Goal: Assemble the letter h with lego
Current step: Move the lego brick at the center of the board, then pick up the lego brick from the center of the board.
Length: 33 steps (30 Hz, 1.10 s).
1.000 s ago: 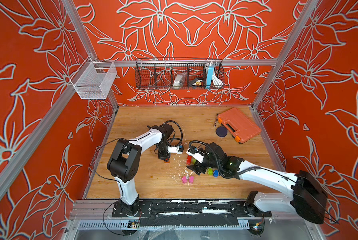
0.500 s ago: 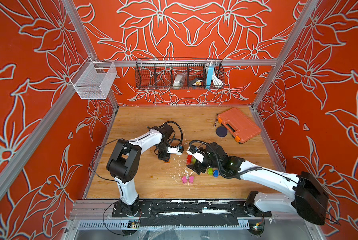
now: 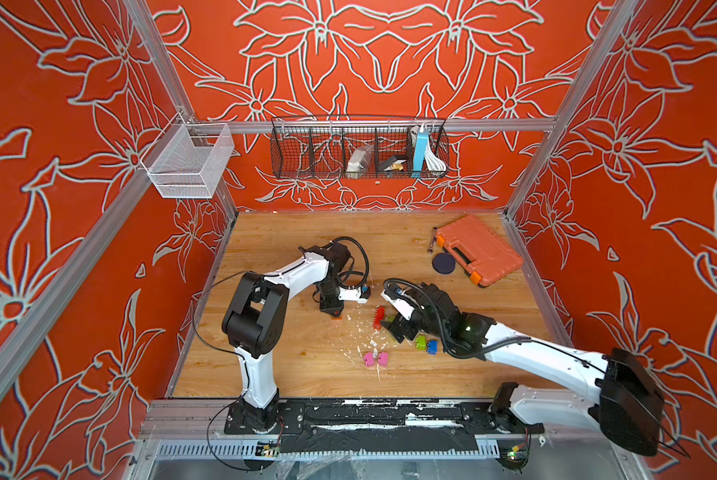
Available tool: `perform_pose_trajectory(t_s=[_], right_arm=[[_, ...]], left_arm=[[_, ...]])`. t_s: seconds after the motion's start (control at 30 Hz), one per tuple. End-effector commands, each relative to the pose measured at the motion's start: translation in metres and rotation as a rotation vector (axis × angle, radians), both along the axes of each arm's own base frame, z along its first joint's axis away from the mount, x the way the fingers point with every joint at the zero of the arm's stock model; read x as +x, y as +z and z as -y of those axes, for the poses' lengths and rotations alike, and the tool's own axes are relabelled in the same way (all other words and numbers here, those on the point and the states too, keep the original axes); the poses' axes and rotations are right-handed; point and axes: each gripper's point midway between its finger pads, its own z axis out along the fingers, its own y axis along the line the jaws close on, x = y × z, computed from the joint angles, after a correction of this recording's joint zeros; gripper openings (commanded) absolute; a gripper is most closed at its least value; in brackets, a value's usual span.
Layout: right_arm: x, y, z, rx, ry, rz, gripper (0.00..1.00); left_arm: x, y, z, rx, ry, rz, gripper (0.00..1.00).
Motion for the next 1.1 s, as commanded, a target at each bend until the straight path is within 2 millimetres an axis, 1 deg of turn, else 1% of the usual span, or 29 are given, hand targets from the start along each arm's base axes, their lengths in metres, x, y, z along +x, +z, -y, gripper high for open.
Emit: perform_pose_trajectory(t_s=[0.0,0.1,0.13,0.27,0.37,0.47,0.53,0.63,0.77,0.83,0.93,0.97,1.03,1.07], right_arm=[[0.015,0.012,0.031,0.035,-0.222,0.011,0.98],[0.017,0.009,0.048,0.052,-0.307,-0.039,0.98],[0.017,0.006,0.050,0.054,-0.314,-0.072,0.98],[0.009,0.001,0.045,0.042,-0.258,-0.172,0.97],[0.005,-0.004,0.037,0.052,-0.212,-0.232,0.95],[0.005,-0.008,0.035,0.036,-0.193,-0.289,0.94],[0.007,-0.011,0.033,0.038,-0.193,-0.324,0.93],[0.012,-0.016,0.030,0.023,-0.209,-0.363,0.90],[0.016,-0.025,0.029,-0.015,-0.268,-0.446,0.84],[0.015,-0.031,0.023,-0.026,-0.304,-0.541,0.80],[0.012,-0.038,0.012,-0.039,-0.374,-0.706,0.76],[0.013,-0.041,0.011,-0.046,-0.418,-0.743,0.74],[0.020,-0.049,0.019,-0.077,-0.589,-0.785,0.67],[0.021,-0.053,0.020,-0.085,-0.651,-0.801,0.65]], left_arm=[[0.011,0.012,0.011,-0.059,-0.014,0.004,0.20],[0.024,0.015,0.019,-0.078,-0.012,0.012,0.22],[0.026,0.012,0.020,-0.080,-0.009,0.002,0.24],[0.033,0.001,0.023,-0.072,-0.003,-0.022,0.33],[0.034,0.006,0.025,-0.089,0.006,-0.035,0.39],[0.037,0.011,0.027,-0.117,0.013,-0.023,0.46],[0.038,0.014,0.026,-0.118,0.026,-0.019,0.54],[0.036,0.022,0.027,-0.157,0.046,-0.029,0.62],[0.039,0.046,0.025,-0.241,0.127,-0.018,0.71],[0.039,0.066,0.020,-0.311,0.186,-0.020,0.77],[0.032,0.093,0.010,-0.401,0.256,-0.017,0.80],[0.029,0.101,0.007,-0.428,0.277,-0.013,0.81],[0.019,0.117,-0.003,-0.507,0.319,-0.005,0.81],[0.015,0.122,-0.007,-0.541,0.333,0.000,0.81]])
